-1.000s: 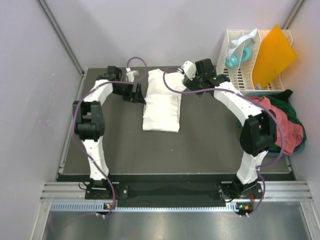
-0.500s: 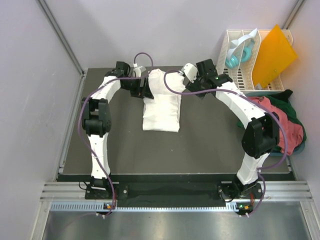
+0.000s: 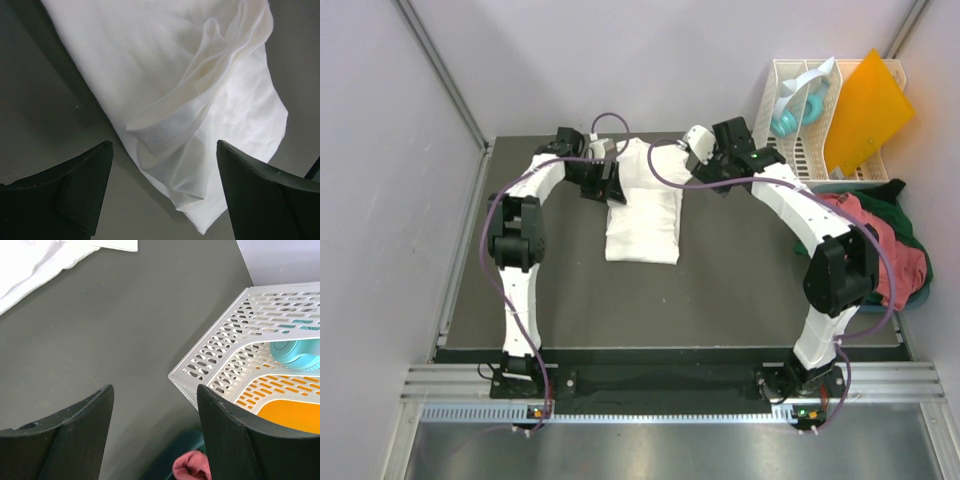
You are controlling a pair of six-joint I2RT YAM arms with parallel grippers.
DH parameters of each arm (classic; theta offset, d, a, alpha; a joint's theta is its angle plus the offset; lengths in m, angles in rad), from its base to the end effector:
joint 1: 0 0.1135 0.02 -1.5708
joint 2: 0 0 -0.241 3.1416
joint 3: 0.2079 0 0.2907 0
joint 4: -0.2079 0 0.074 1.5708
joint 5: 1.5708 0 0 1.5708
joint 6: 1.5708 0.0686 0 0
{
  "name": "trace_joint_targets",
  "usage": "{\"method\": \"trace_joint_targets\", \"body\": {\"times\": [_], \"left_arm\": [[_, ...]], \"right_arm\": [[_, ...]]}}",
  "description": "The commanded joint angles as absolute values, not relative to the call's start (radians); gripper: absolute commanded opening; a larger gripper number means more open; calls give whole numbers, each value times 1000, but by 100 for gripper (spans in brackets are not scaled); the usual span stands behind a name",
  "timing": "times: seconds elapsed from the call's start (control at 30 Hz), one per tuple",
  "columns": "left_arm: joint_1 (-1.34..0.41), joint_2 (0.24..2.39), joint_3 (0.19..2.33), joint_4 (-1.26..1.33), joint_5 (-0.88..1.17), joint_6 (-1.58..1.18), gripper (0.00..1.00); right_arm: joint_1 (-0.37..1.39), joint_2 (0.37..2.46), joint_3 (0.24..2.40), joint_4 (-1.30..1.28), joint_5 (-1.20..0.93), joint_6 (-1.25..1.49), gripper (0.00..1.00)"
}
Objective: Fold and stack the t-shirts
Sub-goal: Fold the folded rectangular tshirt in 1/3 of the way
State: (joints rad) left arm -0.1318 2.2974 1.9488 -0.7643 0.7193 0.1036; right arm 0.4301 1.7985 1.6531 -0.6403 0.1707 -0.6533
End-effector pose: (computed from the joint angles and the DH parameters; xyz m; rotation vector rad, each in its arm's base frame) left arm 0.5130 -0.1136 0.1402 0.5189 2.4942 -0.9625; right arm 0.4272 0.1831 0.2663 -1.1461 2.0669 -0.3097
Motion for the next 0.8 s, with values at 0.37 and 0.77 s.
{"method": "trace_joint_targets", "body": {"times": [0.37,0.77], "left_arm": [[-143,2246,2025,-890,736,146,79],[-152,2264,2049,-973,770,175,79]], "right_arm": [[459,1790,1704,-607,184,-675,65],[489,1796,1698,-592,206,-690,64]]}}
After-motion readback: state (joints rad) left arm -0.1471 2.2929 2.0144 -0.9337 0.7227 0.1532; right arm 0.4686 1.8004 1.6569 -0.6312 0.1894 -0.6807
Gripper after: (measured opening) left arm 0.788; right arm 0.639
